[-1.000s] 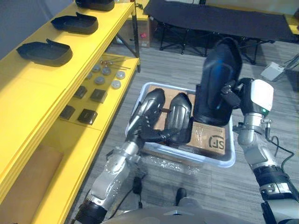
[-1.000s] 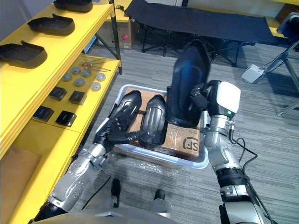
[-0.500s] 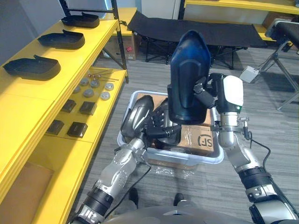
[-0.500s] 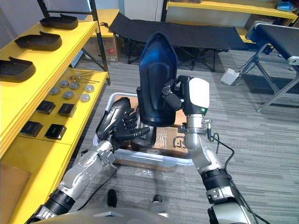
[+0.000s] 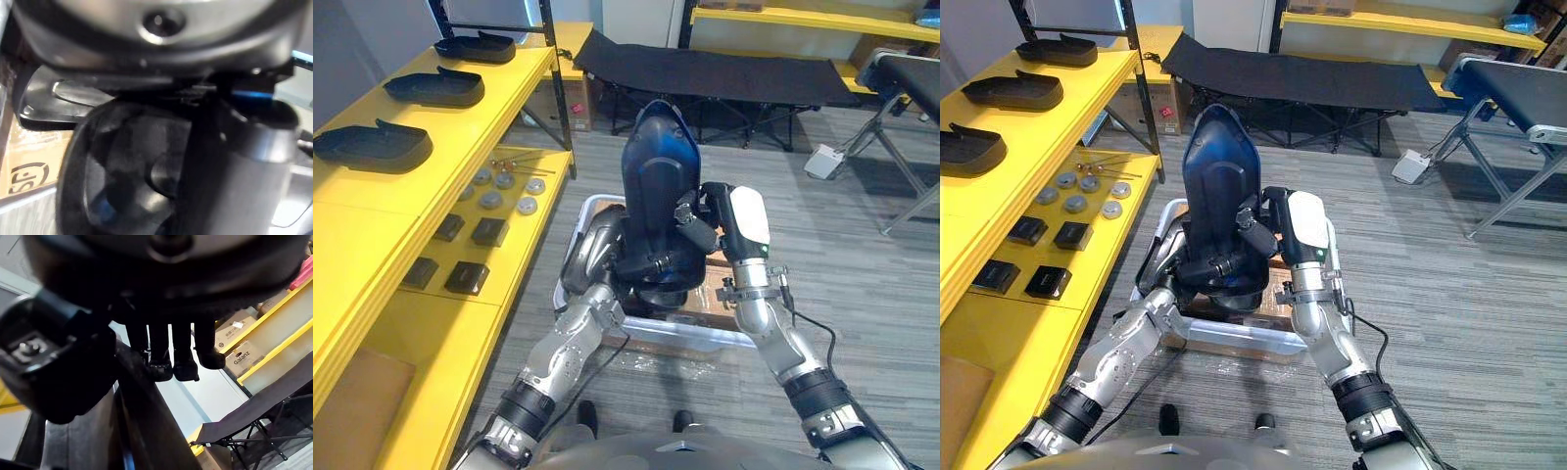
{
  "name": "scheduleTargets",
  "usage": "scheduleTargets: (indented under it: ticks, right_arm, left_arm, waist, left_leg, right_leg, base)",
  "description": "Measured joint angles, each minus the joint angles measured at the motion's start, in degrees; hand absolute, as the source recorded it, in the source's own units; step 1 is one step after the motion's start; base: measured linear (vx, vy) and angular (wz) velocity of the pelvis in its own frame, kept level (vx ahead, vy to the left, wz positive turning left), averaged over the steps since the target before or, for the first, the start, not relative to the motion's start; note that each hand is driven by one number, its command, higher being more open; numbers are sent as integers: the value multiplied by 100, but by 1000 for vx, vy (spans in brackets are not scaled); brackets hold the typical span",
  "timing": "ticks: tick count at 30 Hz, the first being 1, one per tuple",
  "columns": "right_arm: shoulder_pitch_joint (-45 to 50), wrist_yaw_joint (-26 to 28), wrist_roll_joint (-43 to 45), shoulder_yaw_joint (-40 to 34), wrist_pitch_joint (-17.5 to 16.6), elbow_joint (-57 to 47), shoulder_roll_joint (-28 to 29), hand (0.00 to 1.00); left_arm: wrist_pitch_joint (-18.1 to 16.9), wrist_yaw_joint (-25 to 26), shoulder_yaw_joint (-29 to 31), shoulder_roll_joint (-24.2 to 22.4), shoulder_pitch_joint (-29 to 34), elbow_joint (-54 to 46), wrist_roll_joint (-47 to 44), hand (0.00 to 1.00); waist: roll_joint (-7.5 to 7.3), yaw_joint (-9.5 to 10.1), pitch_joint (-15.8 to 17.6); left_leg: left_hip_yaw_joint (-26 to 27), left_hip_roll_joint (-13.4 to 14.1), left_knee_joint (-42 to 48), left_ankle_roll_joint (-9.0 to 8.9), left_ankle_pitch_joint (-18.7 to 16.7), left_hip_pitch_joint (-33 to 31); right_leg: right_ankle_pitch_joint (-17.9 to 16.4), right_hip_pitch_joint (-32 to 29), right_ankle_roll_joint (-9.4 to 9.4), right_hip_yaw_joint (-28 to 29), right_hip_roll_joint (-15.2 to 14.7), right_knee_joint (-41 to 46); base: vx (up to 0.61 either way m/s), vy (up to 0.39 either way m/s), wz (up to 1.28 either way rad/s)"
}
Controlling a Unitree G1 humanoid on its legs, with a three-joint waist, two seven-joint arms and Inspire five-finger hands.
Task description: Walk over and take three plastic housings, then place them on the shelf
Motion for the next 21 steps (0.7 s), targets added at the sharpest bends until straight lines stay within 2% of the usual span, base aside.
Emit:
scheduleTargets:
  ticks: [5,9,14,18,19,21]
  right_arm:
    - [32,-13,21,1,0,-84,75,0]
    - [62,-16,37,-4,14,-141,95,0]
    - [251,-38,227,1,22,-190,285,0]
    - [315,-72,227,4,21,-192,263,0]
    - [319,-72,227,4,21,-192,263,100]
    - [329,-79,229,4,20,-194,263,100]
  left_arm:
    - [-72,10,5,-28,0,0,-528,0]
    - [-71,-228,-72,-21,1,3,-532,0]
    - [-88,-312,-94,-24,2,121,-449,0]
    - [-88,-373,-123,-23,6,168,-449,0]
    - [-88,-373,-125,-22,7,168,-449,0]
    - [-91,-373,-128,-22,7,168,-430,0]
  waist:
    - [-2,1,-4]
    - [-15,13,-13]
    - [-106,-4,-126]
    - [-108,-1,-129]
    - [-108,-1,-129]
    - [-109,-3,-130]
  left_leg:
    - [6,0,0,0,0,6]
    - [14,-2,0,0,0,8]
    - [41,11,0,-9,-6,20]
    - [44,11,-1,-9,-6,34]
    - [44,12,-1,-9,-6,36]
    - [45,13,-1,-9,-6,43]
  right_leg:
    - [-1,1,-2,9,0,2]
    - [0,2,-2,10,-3,1]
    - [-6,2,-11,23,-2,-2]
    - [-6,14,-11,26,-2,-1]
    - [-7,17,-12,25,-2,-1]
    - [-7,21,-14,27,-3,-1]
  base:
    - [0,0,0]
    - [0,0,0]
    - [1,0,-1]
    - [0,0,0]
    - [0,0,0]
    - [0,0,0]
